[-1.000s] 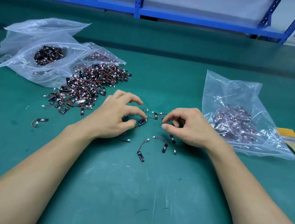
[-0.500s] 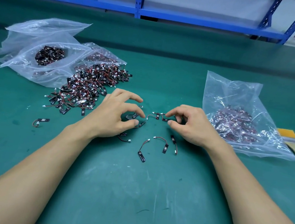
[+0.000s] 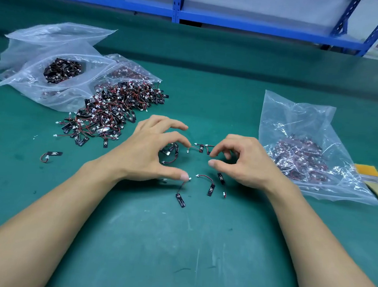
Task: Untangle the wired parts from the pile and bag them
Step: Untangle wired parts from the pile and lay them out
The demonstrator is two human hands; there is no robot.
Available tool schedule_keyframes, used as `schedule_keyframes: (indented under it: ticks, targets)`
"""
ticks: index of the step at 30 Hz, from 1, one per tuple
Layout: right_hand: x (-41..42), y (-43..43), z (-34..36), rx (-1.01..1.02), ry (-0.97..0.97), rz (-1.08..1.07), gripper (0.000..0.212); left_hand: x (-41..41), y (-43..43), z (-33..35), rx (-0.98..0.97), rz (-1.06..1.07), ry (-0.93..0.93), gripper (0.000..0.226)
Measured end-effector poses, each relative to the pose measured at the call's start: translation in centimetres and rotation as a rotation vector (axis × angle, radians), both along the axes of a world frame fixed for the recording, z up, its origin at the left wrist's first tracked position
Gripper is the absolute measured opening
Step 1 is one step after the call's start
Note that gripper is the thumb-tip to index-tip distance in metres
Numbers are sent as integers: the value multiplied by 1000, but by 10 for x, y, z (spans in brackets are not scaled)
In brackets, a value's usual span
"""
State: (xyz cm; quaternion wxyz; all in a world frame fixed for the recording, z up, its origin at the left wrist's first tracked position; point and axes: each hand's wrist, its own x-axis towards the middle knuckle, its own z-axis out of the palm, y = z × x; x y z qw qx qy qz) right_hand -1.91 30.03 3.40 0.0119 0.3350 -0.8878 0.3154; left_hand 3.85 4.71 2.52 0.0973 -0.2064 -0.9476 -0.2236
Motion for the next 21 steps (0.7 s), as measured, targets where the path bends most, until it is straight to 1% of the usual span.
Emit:
schedule_keyframes:
  ticks: [2,4,6,9,11,13,16,18,19,20,21]
  targets:
    - [1,0,1,31,-12,36,12,5,6,0,-46,-47,0,95]
    - [1,1,2,47,-26,59,14,7,13,-3,-111,-85,-4,110]
    - [0,3,2,55,-46,74,16,7,15,-4,-139,-83,-5,115]
    - [0,5,2,61,-77,80,17,4,12,-3,-105,-56,31,111]
    - [0,5,2,53,-89,63,17,1,7,-2,-64,-37,56,104]
    - [-2,6,2,27,-101,35,19,-2,-1,0,-6,15,93,89]
    - [-5,11,1,-3,-116,-5,18,-8,-17,3,104,130,157,51]
    - [-7,13,1,-6,-111,-23,17,-10,-25,4,149,160,140,23]
    - [-7,14,1,-7,-111,-29,18,-10,-28,5,148,167,114,13]
    - [-8,14,0,-8,-113,-33,18,-9,-30,5,146,173,81,9]
    - [-9,15,0,-9,-117,-36,19,-8,-31,5,148,176,47,11]
